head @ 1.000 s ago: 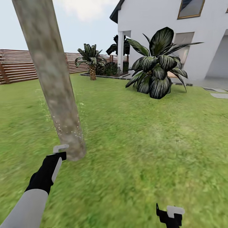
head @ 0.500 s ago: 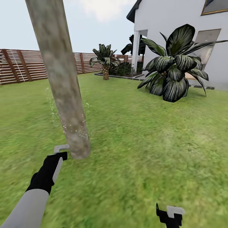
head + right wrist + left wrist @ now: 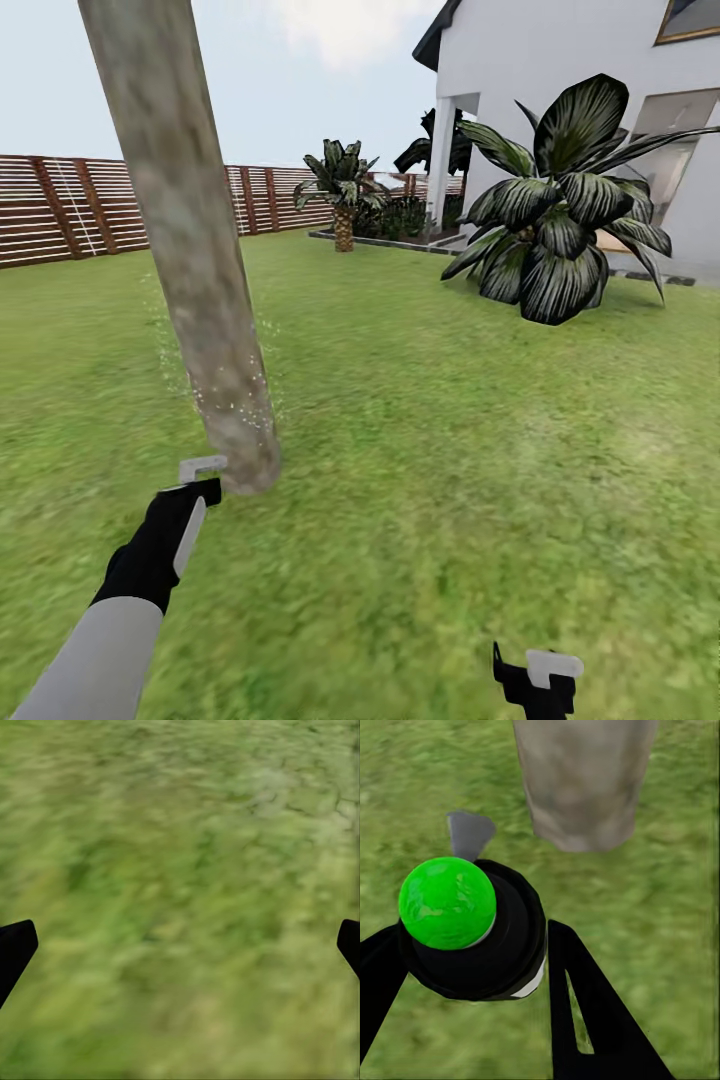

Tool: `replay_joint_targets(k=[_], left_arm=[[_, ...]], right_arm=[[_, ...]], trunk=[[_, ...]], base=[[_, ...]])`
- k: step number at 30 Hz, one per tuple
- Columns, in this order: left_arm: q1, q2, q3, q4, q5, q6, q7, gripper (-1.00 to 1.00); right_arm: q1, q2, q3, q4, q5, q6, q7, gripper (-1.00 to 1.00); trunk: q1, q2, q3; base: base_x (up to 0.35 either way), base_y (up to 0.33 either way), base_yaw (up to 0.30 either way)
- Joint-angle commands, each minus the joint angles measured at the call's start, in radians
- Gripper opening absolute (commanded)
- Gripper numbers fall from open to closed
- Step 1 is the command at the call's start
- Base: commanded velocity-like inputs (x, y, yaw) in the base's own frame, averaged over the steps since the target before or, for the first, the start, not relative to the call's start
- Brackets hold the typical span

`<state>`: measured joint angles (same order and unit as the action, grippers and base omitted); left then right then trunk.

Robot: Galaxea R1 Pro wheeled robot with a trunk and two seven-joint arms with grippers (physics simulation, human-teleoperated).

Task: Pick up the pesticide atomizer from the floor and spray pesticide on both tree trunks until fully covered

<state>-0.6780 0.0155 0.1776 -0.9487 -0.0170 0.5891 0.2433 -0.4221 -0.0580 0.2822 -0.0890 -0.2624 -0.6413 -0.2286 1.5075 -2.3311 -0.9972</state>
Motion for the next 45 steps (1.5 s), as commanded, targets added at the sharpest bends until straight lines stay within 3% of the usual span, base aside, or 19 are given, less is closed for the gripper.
replay_joint_targets(k=[1, 6, 8, 10, 13, 14, 16, 18, 19, 21, 24, 28, 30, 32, 34, 37, 40, 43, 45], left_arm=[[-0.001, -0.008, 0.0, 0.0, -0.005, -0.018, 0.006, -1.0], [-0.033, -0.042, -0.012, -0.006, -0.005, -0.034, 0.015, -1.0], [-0.088, -0.08, -0.04, -0.007, -0.012, -0.029, 0.014, -1.0], [-0.127, -0.1, -0.069, -0.008, -0.013, -0.018, 0.03, -1.0], [-0.146, -0.091, -0.073, -0.018, -0.013, 0.02, 0.048, -1.0], [-0.148, -0.081, -0.071, -0.02, -0.015, 0.025, 0.049, -1.0], [-0.149, -0.035, -0.071, -0.022, -0.012, 0.031, 0.05, -1.0], [-0.149, -0.033, -0.076, -0.023, -0.011, 0.036, 0.05, -1.0], [-0.149, -0.042, -0.082, -0.024, -0.01, 0.045, 0.05, -1.0], [-0.16, -0.103, -0.13, -0.025, -0.013, 0.072, 0.05, -1.0], [-0.187, -0.117, -0.153, -0.025, -0.008, 0.098, 0.05, -1.0], [-0.197, -0.088, -0.119, -0.059, -0.009, 0.117, 0.048, -1.0], [-0.197, -0.038, -0.083, -0.071, -0.006, 0.141, 0.043, -1.0], [-0.196, -0.026, -0.081, -0.073, -0.005, 0.152, 0.042, -1.0], [-0.196, -0.037, -0.086, -0.074, -0.008, 0.155, 0.042, -1.0], [-0.201, -0.087, -0.142, -0.076, -0.01, 0.173, 0.042, -1.0], [-0.204, -0.09, -0.153, -0.116, -0.007, 0.207, 0.042, -1.0], [-0.204, -0.051, -0.126, -0.143, -0.005, 0.249, 0.039, -1.0], [-0.204, 0.004, -0.093, -0.151, -0.004, 0.259, 0.037, -1.0]], right_arm=[[0.0, 0.0, 0.0, 0.0, 0.0, 0.0, 0.0, 1.0], [0.0, 0.001, 0.0, 0.0, 0.0, 0.0, 0.0, 1.0], [0.0, 0.001, 0.0, 0.0, 0.0, 0.0, 0.0, 1.0], [0.0, 0.001, 0.0, 0.0, 0.0, 0.0, 0.0, 1.0], [0.0, 0.001, 0.0, 0.0, 0.0, 0.0, 0.0, 1.0], [0.0, 0.001, 0.0, 0.0, 0.0, 0.0, 0.0, 1.0], [0.0, 0.001, 0.0, 0.0, 0.0, 0.0, 0.0, 1.0], [0.0, 0.001, 0.0, 0.0, 0.0, 0.0, 0.0, 1.0], [0.001, 0.001, 0.0, 0.0, 0.0, 0.0, 0.0, 1.0], [0.006, 0.001, 0.0, 0.0, 0.0, 0.0, 0.0, 1.0], [0.008, 0.001, 0.0, 0.0, 0.0, 0.0, 0.0, 1.0], [0.008, 0.001, 0.0, 0.0, 0.0, 0.0, 0.0, 1.0], [0.008, 0.001, 0.0, 0.0, 0.0, 0.0, 0.0, 1.0], [0.008, 0.001, 0.0, 0.0, 0.0, 0.0, 0.0, 1.0], [0.008, 0.001, 0.0, 0.0, 0.0, 0.0, 0.0, 1.0], [0.008, 0.001, 0.0, 0.0, 0.0, 0.0, 0.0, 1.0], [0.008, 0.001, 0.0, 0.0, 0.0, 0.0, 0.0, 1.0], [0.008, 0.001, 0.0, 0.0, 0.0, 0.0, 0.0, 1.0], [0.008, 0.001, 0.0, 0.0, 0.0, 0.0, 0.0, 1.0]], trunk=[[0.0, 0.0, 0.0], [0.0, 0.0, 0.0], [0.0, 0.0, 0.0], [0.0, 0.0, 0.0], [0.0, 0.0, 0.0], [0.0, 0.0, 0.0], [0.0, 0.0, 0.0], [0.0, 0.0, 0.0], [0.0, 0.0, 0.0], [0.0, 0.0, 0.0], [0.0, 0.0, 0.0], [0.0, 0.0, 0.0], [0.0, 0.0, 0.0], [0.0, 0.0, 0.0], [0.0, 0.0, 0.0], [0.0, 0.0, 0.0], [0.0, 0.0, 0.0], [0.0, 0.0, 0.0], [0.0, 0.0, 0.0]], base=[[-0.002, -0.009, 0.0], [0.0, -0.002, 0.0], [0.0, 0.0, 0.0], [0.0, 0.0, 0.0], [0.0, 0.0, 0.0], [0.0, 0.0, 0.0], [0.0, 0.0, 0.0], [0.0, 0.0, 0.0], [0.0, 0.0, 0.0], [0.0, 0.0, 0.0], [0.0, 0.0, 0.0], [0.0, 0.0, 0.0], [0.0, 0.0, 0.0], [0.0, 0.0, 0.0], [0.0, 0.0, 0.0], [0.0, 0.0, 0.0], [0.0, 0.0, 0.0], [0.0, 0.0, 0.0], [0.0, 0.0, 0.0]])
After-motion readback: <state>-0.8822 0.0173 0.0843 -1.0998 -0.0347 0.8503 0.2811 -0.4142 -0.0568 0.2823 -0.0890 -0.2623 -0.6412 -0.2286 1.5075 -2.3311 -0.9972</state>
